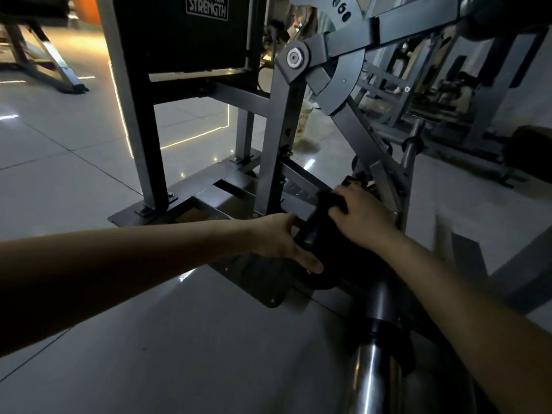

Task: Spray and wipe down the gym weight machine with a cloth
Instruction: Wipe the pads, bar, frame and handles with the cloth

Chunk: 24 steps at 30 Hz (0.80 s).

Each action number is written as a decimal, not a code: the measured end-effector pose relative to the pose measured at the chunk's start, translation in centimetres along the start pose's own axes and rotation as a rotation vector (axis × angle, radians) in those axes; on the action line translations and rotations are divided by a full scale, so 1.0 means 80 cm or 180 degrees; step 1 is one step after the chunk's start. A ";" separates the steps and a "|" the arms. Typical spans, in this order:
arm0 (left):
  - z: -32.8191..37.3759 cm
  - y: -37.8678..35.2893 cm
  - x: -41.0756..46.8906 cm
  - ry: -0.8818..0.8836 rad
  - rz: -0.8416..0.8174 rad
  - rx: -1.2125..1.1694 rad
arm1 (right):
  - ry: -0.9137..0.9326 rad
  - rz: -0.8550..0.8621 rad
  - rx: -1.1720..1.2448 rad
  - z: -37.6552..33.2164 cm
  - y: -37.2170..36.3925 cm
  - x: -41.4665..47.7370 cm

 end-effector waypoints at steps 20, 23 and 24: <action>0.001 0.019 0.001 -0.0264 -0.0745 -0.0340 | 0.0980 -0.0156 0.0002 -0.068 -0.004 -0.032; -0.032 0.055 0.001 0.0166 -0.1653 -0.0602 | 0.1369 -0.0740 0.0476 -0.095 -0.003 -0.057; -0.040 0.062 0.003 0.0286 -0.1680 -0.0666 | 0.1311 -0.0920 0.0584 -0.092 0.001 -0.055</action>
Point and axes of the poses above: each hand's wrist, its own x-axis towards the middle knuckle, its own y-axis out of the back of the hand, z = x × y, the point moved 2 cm from there along x, towards the middle knuckle, and after that the axes turned 9 degrees about z, right-handed, at the moved point
